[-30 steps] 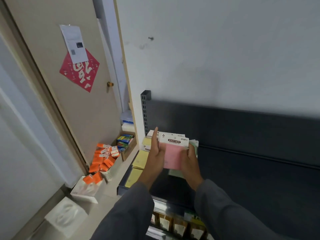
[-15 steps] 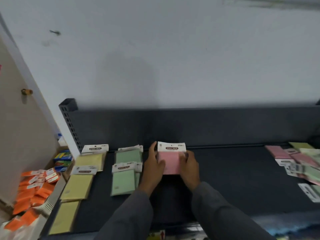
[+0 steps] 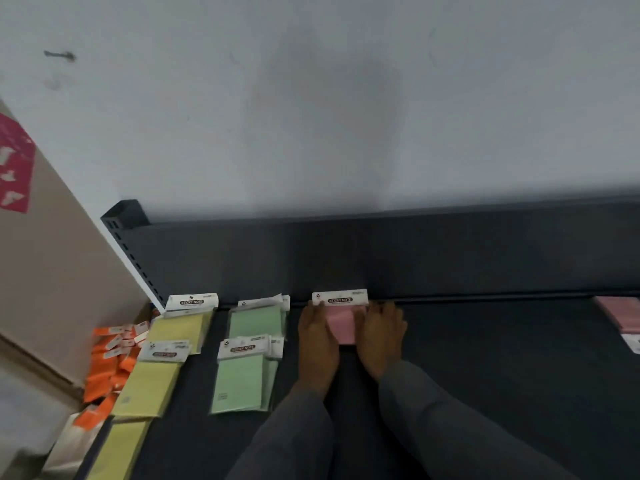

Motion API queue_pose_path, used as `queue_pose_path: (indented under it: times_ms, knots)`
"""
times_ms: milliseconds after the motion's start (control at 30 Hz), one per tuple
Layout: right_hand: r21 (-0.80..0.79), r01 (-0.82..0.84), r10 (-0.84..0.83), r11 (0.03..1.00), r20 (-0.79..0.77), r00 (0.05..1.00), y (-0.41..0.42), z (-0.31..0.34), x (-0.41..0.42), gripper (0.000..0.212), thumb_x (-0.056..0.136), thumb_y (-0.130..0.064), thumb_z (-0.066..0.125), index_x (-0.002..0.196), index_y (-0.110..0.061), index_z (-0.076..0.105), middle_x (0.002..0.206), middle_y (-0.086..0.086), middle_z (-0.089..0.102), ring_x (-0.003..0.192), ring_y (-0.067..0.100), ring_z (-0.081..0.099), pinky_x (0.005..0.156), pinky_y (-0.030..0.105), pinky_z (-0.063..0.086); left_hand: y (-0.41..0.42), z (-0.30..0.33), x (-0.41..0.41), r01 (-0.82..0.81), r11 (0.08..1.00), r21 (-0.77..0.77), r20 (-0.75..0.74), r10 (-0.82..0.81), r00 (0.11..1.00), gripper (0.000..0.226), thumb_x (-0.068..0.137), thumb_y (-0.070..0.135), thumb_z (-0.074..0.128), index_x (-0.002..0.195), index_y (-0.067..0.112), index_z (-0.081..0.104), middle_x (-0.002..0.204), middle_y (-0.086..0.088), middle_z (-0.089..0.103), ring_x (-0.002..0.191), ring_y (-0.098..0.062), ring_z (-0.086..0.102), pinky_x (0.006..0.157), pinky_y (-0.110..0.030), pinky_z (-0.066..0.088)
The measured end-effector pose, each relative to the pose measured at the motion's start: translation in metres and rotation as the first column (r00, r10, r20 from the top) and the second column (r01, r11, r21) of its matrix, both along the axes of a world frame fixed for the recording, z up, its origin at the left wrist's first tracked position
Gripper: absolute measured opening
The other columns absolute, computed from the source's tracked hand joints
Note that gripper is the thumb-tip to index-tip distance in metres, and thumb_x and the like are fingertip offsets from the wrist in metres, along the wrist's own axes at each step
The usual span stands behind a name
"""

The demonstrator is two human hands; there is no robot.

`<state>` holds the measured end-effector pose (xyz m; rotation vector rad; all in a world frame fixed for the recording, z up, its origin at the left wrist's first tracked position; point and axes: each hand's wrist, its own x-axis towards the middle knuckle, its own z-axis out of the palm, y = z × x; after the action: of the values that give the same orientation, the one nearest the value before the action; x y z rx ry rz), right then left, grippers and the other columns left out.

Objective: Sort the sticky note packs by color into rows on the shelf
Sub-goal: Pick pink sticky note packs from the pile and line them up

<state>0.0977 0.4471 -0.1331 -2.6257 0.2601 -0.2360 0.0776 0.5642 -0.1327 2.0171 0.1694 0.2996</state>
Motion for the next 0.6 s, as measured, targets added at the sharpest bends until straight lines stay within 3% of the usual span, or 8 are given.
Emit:
queue_pose_path:
  times_ms: [67,133,167,267,433,600]
  knots:
    - [0.016,0.002,-0.002,1.000,0.014,1.000,0.002,0.002,0.001,0.032,0.102,-0.029,0.046,0.119,-0.006,0.062,0.123,0.017,0.055,0.114,0.035,0.047,0.094,0.043,0.035,0.001,-0.002,0.002,0.019,1.000,0.015,0.000,-0.019,1.000,0.061,0.103,0.044,0.025,0.137,0.006,0.058,0.142,-0.016,0.055,0.133,-0.026,0.052,0.120,-0.040,0.036]
    - [0.111,0.015,-0.019,0.994,0.029,0.999,-0.003,0.008,-0.002,0.040,0.104,-0.035,0.044,0.126,-0.005,0.058,0.127,0.018,0.054,0.115,0.035,0.047,0.097,0.043,0.036,0.005,-0.007,0.003,0.009,0.988,0.151,-0.020,-0.006,1.000,0.049,0.106,0.027,0.032,0.146,0.005,0.050,0.155,-0.019,0.041,0.144,-0.027,0.037,0.125,-0.025,0.018]
    - [0.167,0.015,-0.024,0.986,0.052,0.998,-0.008,0.012,-0.004,0.045,0.104,-0.038,0.043,0.131,-0.004,0.055,0.129,0.019,0.052,0.117,0.035,0.046,0.100,0.043,0.036,0.005,-0.005,0.001,-0.020,0.972,0.234,0.013,0.018,1.000,0.045,0.106,0.018,0.036,0.147,0.005,0.048,0.157,-0.019,0.039,0.145,-0.026,0.033,0.123,-0.021,0.016]
    - [0.240,-0.039,0.003,0.970,0.150,0.989,-0.028,0.026,-0.013,0.050,0.104,-0.037,0.044,0.143,-0.006,0.046,0.133,0.016,0.050,0.122,0.031,0.044,0.105,0.042,0.040,-0.008,0.011,0.000,-0.037,0.899,0.436,0.215,-0.064,0.975,0.042,0.099,0.020,0.043,0.137,0.010,0.060,0.147,-0.016,0.052,0.134,-0.034,0.048,0.116,-0.044,0.038]
    - [0.097,-0.089,0.050,0.991,0.349,0.936,-0.083,0.046,-0.041,0.043,0.102,-0.027,0.051,0.142,-0.011,0.049,0.130,0.012,0.056,0.119,0.027,0.050,0.105,0.043,0.044,-0.071,0.045,0.007,0.036,0.864,0.502,0.341,-0.235,0.910,0.033,0.099,0.028,0.057,0.126,0.012,0.067,0.134,-0.011,0.062,0.122,-0.031,0.056,0.104,-0.046,0.047]
    - [0.034,0.021,-0.033,0.999,0.408,0.912,-0.163,0.072,-0.077,0.048,0.100,-0.022,0.051,0.146,-0.011,0.044,0.136,0.012,0.054,0.122,0.028,0.048,0.106,0.041,0.043,-0.161,0.065,-0.009,0.158,0.835,0.528,0.359,-0.388,0.849,0.040,0.097,0.038,0.051,0.125,0.015,0.067,0.133,-0.009,0.063,0.124,-0.031,0.055,0.102,-0.046,0.047]
